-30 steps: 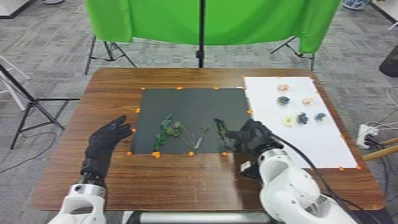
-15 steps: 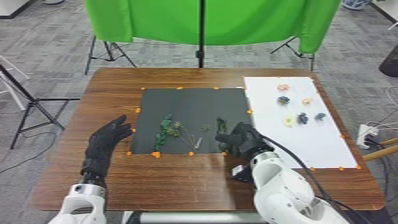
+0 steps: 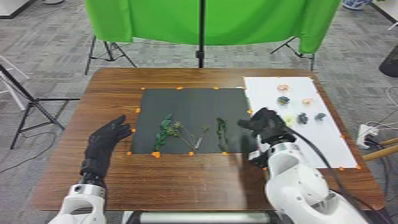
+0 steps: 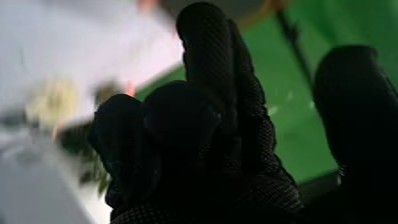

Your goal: Arrange flowers

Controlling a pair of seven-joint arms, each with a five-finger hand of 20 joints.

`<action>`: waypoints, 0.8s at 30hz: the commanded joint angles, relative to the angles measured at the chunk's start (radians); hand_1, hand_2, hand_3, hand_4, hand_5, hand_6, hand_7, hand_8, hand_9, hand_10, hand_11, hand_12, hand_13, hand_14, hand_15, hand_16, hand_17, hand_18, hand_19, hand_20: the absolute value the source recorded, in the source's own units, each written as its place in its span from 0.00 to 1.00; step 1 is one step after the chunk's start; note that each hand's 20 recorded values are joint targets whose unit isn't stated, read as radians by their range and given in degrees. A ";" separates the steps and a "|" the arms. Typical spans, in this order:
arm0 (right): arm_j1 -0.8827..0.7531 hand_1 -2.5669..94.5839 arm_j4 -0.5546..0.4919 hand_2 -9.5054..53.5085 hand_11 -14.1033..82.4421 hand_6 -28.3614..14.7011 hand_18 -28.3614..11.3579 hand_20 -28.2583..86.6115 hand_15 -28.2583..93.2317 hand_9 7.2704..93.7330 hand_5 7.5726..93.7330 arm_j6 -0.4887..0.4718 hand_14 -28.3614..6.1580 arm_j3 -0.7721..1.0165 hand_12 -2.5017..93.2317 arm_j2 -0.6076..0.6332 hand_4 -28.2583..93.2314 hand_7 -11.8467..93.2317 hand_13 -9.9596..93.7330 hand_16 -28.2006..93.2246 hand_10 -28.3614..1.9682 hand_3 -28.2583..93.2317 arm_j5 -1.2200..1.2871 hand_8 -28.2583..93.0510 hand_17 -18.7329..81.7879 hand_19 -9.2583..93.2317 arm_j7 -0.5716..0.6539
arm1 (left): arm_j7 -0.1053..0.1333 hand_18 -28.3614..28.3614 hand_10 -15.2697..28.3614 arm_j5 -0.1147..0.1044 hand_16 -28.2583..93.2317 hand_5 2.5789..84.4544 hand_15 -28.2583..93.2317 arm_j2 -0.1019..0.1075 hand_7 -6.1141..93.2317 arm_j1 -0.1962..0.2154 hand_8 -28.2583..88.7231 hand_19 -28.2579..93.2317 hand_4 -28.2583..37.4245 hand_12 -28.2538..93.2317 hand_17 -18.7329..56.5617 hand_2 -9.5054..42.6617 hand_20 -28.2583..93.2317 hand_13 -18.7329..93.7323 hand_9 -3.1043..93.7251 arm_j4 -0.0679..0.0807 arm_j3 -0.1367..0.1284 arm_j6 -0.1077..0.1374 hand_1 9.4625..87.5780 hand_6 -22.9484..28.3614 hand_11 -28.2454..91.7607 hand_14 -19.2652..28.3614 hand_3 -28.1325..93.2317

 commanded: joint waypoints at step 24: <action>0.175 0.44 0.272 0.00 0.45 0.68 0.34 0.81 0.83 0.73 0.62 -0.105 0.57 -0.043 0.33 0.188 0.11 0.28 0.85 0.52 0.42 0.79 -0.012 0.16 0.78 1.00 0.053 | -0.008 0.76 0.68 -0.001 0.26 0.48 0.50 -0.008 0.14 0.008 0.21 0.37 0.11 0.36 0.22 0.21 0.41 0.42 0.45 0.009 0.004 0.000 0.21 0.57 0.41 0.80 0.75</action>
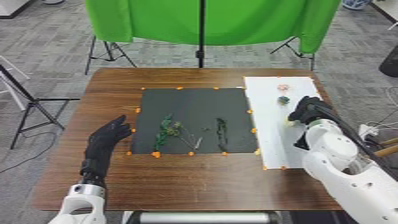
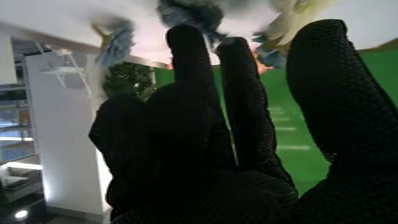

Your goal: Arrange flowers

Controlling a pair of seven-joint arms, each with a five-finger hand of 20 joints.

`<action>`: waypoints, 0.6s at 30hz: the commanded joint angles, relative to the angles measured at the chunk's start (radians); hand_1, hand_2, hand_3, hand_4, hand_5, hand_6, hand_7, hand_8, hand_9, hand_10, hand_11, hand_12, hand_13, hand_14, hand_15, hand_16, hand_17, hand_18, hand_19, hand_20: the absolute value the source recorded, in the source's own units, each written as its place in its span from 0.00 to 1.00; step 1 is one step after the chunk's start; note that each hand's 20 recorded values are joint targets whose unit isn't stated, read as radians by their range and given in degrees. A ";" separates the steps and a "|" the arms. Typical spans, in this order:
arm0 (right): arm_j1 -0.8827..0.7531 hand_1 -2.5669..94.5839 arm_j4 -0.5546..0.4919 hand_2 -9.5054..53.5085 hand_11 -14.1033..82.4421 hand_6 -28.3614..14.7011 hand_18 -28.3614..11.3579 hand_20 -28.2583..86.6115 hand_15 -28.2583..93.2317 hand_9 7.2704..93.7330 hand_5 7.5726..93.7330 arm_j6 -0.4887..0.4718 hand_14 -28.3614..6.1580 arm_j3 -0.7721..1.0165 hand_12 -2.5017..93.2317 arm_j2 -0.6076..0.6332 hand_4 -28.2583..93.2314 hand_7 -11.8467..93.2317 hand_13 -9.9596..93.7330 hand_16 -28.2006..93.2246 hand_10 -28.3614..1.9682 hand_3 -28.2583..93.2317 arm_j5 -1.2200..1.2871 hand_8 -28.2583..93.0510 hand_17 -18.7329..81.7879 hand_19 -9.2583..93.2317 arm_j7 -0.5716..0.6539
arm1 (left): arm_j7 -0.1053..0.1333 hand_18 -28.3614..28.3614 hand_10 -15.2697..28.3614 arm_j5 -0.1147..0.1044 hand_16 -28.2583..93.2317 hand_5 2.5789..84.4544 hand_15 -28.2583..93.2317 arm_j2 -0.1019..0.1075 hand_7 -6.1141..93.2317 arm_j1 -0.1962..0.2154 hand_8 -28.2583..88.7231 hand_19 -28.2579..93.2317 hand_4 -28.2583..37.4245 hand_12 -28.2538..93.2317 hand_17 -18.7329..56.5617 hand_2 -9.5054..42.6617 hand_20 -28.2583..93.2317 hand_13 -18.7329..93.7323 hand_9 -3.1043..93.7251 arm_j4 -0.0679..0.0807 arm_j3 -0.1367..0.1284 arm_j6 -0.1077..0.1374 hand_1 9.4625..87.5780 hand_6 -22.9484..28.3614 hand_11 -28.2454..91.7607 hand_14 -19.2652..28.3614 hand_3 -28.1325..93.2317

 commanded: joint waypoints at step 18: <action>0.143 0.64 -0.078 0.00 0.48 0.66 0.39 0.84 0.81 0.93 0.85 0.283 0.72 -0.147 0.48 0.010 0.08 0.34 0.94 0.53 0.62 0.71 -0.128 0.35 0.84 1.00 -0.086 | 0.079 0.76 0.67 -0.051 0.26 0.48 0.50 0.002 0.14 0.020 0.21 0.37 0.09 0.35 0.23 0.23 0.40 0.42 0.44 0.003 -0.002 0.115 0.19 0.57 0.40 0.79 0.75</action>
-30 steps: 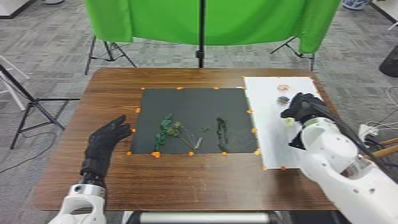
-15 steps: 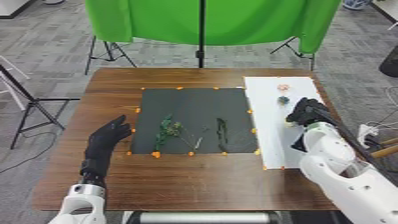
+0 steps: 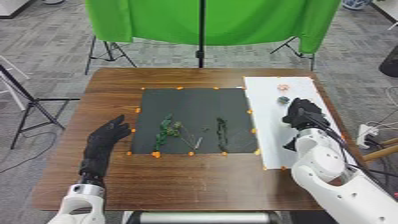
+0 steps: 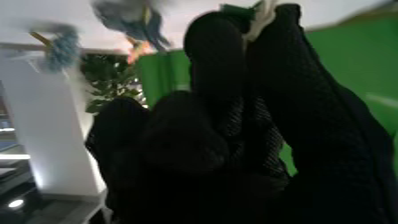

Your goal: Arrange flowers

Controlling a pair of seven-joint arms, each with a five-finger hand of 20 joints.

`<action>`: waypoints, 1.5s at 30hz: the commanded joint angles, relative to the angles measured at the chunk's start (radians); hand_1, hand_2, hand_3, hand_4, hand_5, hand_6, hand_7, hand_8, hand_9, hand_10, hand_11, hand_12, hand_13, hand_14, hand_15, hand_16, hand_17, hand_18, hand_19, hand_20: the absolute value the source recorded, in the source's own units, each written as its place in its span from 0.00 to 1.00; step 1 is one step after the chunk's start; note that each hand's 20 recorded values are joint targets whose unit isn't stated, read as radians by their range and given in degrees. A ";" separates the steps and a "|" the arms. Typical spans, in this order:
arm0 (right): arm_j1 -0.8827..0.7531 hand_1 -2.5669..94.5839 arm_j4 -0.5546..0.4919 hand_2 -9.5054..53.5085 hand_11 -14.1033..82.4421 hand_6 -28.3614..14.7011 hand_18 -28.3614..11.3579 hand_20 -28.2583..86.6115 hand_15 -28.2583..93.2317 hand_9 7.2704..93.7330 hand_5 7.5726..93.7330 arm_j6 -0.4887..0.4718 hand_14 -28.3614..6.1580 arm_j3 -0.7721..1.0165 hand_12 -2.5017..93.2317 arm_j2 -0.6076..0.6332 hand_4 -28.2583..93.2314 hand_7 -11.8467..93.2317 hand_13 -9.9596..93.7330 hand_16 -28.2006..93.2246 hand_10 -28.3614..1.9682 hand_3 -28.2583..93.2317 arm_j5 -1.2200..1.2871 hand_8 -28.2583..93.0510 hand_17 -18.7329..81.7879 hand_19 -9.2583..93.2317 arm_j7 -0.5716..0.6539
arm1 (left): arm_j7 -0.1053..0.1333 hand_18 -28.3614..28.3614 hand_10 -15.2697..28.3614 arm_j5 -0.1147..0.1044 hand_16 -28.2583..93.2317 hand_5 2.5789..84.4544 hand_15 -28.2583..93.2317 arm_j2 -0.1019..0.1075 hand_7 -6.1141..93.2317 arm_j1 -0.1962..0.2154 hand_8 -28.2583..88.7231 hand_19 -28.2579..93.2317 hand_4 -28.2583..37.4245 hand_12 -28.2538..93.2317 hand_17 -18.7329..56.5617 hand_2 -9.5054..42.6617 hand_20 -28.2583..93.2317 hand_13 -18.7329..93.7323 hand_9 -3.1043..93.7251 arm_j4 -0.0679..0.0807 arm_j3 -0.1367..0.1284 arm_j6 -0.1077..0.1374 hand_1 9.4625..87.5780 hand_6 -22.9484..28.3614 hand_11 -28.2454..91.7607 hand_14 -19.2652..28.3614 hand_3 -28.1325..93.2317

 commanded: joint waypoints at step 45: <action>0.726 0.49 0.367 0.00 0.54 0.66 0.39 0.83 0.80 0.86 0.75 -0.160 0.69 -0.778 0.35 -0.550 0.08 0.29 0.92 0.54 0.54 0.75 0.275 0.26 0.82 1.00 -0.342 | 0.114 0.75 0.70 -0.183 0.25 0.51 0.50 0.007 0.12 0.006 0.20 0.37 0.00 0.33 0.25 0.91 0.40 0.43 0.48 -0.014 0.052 0.266 0.20 0.61 0.39 0.79 0.58</action>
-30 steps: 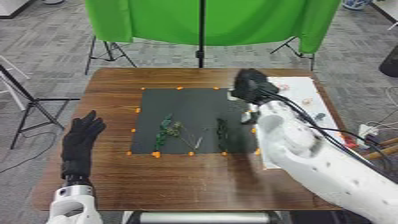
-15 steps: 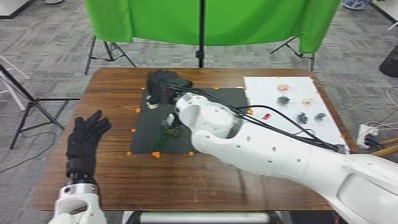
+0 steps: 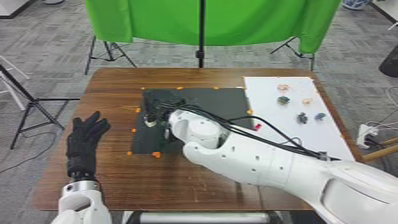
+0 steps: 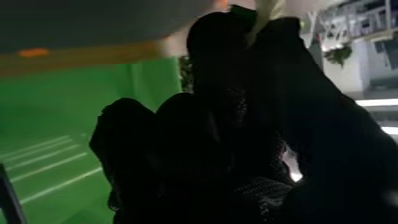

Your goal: Arrange flowers

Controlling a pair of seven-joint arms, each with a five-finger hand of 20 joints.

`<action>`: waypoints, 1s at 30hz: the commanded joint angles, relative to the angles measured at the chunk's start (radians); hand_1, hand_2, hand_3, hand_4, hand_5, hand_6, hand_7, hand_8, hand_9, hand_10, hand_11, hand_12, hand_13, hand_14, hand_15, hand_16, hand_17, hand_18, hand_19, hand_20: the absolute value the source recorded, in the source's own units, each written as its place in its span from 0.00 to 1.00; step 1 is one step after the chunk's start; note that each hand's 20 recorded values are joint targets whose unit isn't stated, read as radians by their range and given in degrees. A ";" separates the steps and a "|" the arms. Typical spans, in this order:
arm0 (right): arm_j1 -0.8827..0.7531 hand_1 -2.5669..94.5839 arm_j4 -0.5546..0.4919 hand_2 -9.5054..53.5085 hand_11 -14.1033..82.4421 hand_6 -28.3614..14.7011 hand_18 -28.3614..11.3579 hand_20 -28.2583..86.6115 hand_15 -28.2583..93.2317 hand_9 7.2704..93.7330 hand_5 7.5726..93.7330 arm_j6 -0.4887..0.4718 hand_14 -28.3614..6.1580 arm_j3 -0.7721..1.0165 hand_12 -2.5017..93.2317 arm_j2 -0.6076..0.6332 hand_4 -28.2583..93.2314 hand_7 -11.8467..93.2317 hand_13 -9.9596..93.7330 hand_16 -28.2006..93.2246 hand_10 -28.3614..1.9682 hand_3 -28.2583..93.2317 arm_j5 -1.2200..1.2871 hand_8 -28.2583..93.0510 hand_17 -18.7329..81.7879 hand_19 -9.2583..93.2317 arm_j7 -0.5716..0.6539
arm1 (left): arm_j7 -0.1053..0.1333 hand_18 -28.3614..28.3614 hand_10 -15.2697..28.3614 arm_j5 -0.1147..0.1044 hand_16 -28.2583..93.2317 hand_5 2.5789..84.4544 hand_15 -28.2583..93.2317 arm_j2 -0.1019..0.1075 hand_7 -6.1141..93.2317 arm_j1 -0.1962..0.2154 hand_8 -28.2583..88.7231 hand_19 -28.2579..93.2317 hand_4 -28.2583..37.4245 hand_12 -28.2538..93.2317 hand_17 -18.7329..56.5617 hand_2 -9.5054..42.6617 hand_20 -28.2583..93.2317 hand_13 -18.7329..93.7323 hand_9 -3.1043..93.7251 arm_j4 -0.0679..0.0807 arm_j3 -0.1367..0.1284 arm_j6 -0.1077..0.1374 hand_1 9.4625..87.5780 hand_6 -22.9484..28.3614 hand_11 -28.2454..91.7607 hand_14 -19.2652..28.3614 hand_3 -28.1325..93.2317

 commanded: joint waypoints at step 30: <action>-0.495 0.39 -0.403 0.00 0.36 0.64 0.32 0.80 0.79 0.71 0.65 0.009 0.56 0.779 0.30 0.720 0.10 0.26 0.83 0.53 0.40 0.77 -0.074 0.17 0.74 1.00 0.200 | -0.043 0.75 0.70 0.000 0.24 0.51 0.52 -0.015 0.13 0.074 0.20 0.38 0.00 0.33 0.24 0.82 0.40 0.43 0.48 -0.028 -0.026 -0.026 0.16 0.60 0.41 0.79 0.63</action>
